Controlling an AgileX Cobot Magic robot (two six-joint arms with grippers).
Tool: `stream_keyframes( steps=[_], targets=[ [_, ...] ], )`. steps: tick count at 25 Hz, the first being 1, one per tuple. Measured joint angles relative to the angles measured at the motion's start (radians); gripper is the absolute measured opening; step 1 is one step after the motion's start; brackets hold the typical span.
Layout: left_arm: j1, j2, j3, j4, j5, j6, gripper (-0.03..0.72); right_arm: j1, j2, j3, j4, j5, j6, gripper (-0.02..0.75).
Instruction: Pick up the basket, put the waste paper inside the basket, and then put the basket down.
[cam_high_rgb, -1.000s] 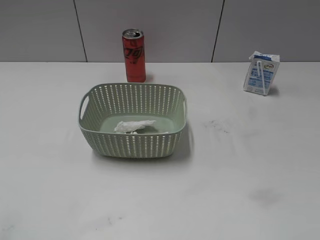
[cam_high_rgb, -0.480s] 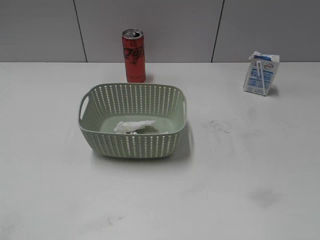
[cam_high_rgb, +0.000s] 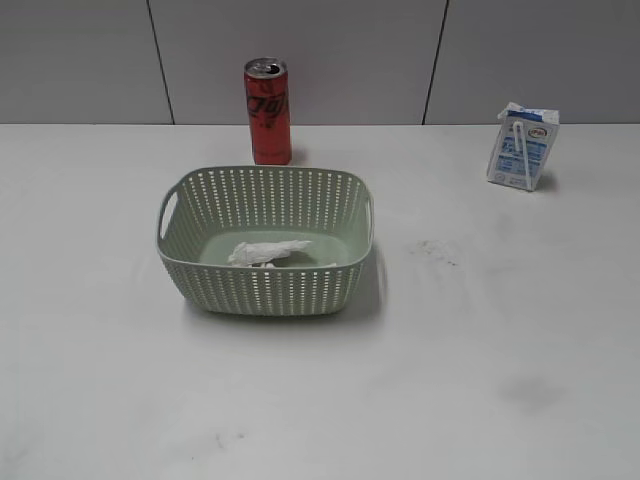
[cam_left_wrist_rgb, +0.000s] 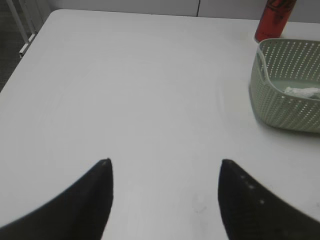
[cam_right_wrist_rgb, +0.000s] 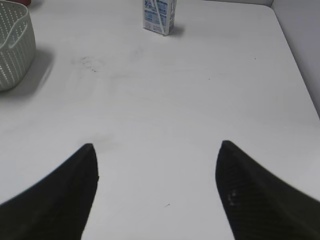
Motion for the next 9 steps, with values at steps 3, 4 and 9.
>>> stream_keyframes(
  steps=[3,4,9],
  targets=[
    [0.0,0.0,0.0,0.0,0.0,0.0,0.499,0.0,0.0,0.0,0.0,0.0,0.0,0.553],
    [0.0,0.0,0.0,0.0,0.0,0.0,0.499,0.0,0.0,0.0,0.0,0.0,0.0,0.553],
    [0.0,0.0,0.0,0.0,0.0,0.0,0.488,0.0,0.0,0.0,0.0,0.0,0.0,0.553]
  ],
)
